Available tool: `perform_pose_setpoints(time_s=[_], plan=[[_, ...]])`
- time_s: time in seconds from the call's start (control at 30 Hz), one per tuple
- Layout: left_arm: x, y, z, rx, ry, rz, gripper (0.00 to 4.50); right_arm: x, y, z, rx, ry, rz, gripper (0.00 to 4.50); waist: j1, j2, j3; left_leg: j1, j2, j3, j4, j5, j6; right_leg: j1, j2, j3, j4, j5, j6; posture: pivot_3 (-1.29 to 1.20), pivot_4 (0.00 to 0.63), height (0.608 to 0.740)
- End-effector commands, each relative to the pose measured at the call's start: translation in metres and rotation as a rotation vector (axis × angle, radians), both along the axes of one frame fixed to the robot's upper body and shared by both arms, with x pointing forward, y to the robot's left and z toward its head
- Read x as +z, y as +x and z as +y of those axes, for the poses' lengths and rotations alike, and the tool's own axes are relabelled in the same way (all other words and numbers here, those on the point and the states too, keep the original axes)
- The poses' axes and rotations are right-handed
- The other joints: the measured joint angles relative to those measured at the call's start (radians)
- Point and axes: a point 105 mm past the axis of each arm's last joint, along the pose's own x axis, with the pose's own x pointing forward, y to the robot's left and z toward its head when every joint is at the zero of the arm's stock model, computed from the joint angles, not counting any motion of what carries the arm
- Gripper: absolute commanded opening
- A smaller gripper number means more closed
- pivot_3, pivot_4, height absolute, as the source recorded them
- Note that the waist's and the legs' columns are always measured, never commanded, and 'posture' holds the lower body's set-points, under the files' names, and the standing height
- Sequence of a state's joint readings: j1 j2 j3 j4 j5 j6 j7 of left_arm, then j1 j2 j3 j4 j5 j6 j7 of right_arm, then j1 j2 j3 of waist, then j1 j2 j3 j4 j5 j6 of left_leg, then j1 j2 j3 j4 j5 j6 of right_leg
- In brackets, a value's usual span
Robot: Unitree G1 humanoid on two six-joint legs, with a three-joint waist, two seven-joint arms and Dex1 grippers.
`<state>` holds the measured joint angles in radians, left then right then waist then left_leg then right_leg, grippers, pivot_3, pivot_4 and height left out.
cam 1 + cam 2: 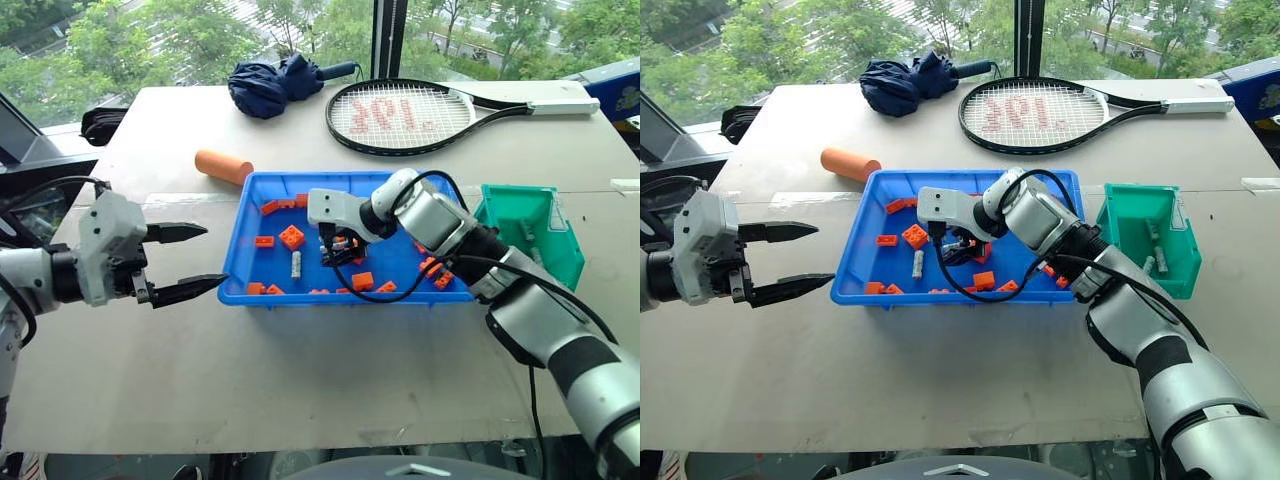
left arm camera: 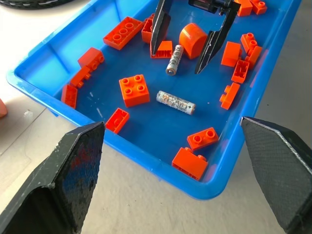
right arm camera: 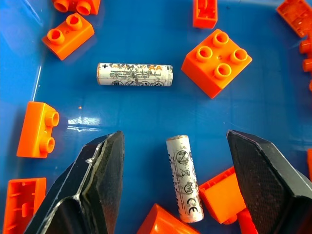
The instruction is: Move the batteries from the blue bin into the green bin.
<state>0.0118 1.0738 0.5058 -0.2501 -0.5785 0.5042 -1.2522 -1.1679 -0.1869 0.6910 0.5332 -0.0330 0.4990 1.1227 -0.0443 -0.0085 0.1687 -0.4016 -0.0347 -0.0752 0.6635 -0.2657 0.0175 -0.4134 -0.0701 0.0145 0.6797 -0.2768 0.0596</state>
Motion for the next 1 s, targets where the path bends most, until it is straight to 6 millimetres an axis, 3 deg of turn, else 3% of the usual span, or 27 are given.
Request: perform_pose_setpoints(time_s=[0.03,0.13,0.3,0.33,0.5,0.6,0.7,0.83,1.0], plan=[[0.013,-0.006,0.0,-0.015,0.012,-0.015,4.5,0.012,0.002,0.01,0.023,-0.006,-0.027,3.33,-0.001,0.0,0.0,0.0,0.0,0.0,0.0,0.0,0.0,0.0,0.0,0.0,0.0,0.0,0.0,0.0,0.15,0.74],[0.012,-0.011,0.001,-0.021,0.023,-0.004,4.5,0.008,0.005,0.011,0.009,-0.038,-0.017,2.58,-0.002,0.0,0.0,0.0,0.0,0.0,0.0,0.0,-0.001,0.0,0.0,0.0,0.0,0.0,0.0,0.0,0.15,0.74],[0.011,-0.013,0.002,-0.017,0.034,0.0,4.5,0.001,0.006,0.009,0.009,-0.082,-0.015,0.18,0.0,0.0,0.0,0.0,0.0,0.0,0.0,0.0,-0.002,0.0,0.0,0.0,0.0,0.0,0.0,0.0,0.15,0.74],[0.012,-0.013,0.001,-0.019,0.032,-0.001,4.5,0.001,0.007,0.009,0.01,-0.088,-0.019,0.04,0.0,0.0,0.0,0.0,0.0,0.0,0.0,0.0,-0.002,0.0,0.0,0.0,0.0,0.0,0.0,0.0,0.15,0.74],[0.015,-0.011,-0.003,-0.033,0.016,-0.013,4.5,0.012,0.004,0.01,0.027,-0.048,-0.033,0.04,0.0,0.0,0.0,0.0,0.0,0.0,0.0,0.0,-0.002,0.0,0.0,0.001,0.0,0.0,0.0,0.0,0.15,0.74],[0.017,-0.01,-0.007,-0.051,-0.007,-0.022,4.5,0.041,-0.007,0.016,0.04,0.087,-0.01,0.04,0.0,0.001,0.0,0.0,0.0,-0.001,0.0,0.0,-0.002,0.0,0.0,0.001,0.0,0.0,0.0,0.0,0.15,0.74],[0.024,-0.007,-0.016,-0.083,-0.053,-0.044,4.5,0.073,-0.016,0.011,0.005,0.229,0.009,0.04,0.001,0.0,0.0,-0.001,0.0,-0.002,0.0,0.0,-0.003,0.0,0.0,0.001,0.0,0.0,0.0,0.0,0.15,0.74],[0.037,-0.003,-0.032,-0.15,-0.12,-0.075,4.5,0.104,-0.026,-0.019,-0.086,0.361,0.015,0.04,0.011,0.0,0.0,-0.002,0.0,-0.003,0.0,0.0,-0.003,0.0,-0.001,0.0,0.0,0.0,0.0,0.0,0.15,0.74],[0.049,0.006,-0.06,-0.273,-0.189,-0.105,4.5,0.132,-0.028,-0.09,-0.332,0.407,-0.101,0.04,0.02,0.0,0.0,-0.004,-0.001,-0.004,0.002,0.0,-0.002,0.0,-0.002,-0.001,0.0,0.0,0.0,0.0,0.15,0.74]])
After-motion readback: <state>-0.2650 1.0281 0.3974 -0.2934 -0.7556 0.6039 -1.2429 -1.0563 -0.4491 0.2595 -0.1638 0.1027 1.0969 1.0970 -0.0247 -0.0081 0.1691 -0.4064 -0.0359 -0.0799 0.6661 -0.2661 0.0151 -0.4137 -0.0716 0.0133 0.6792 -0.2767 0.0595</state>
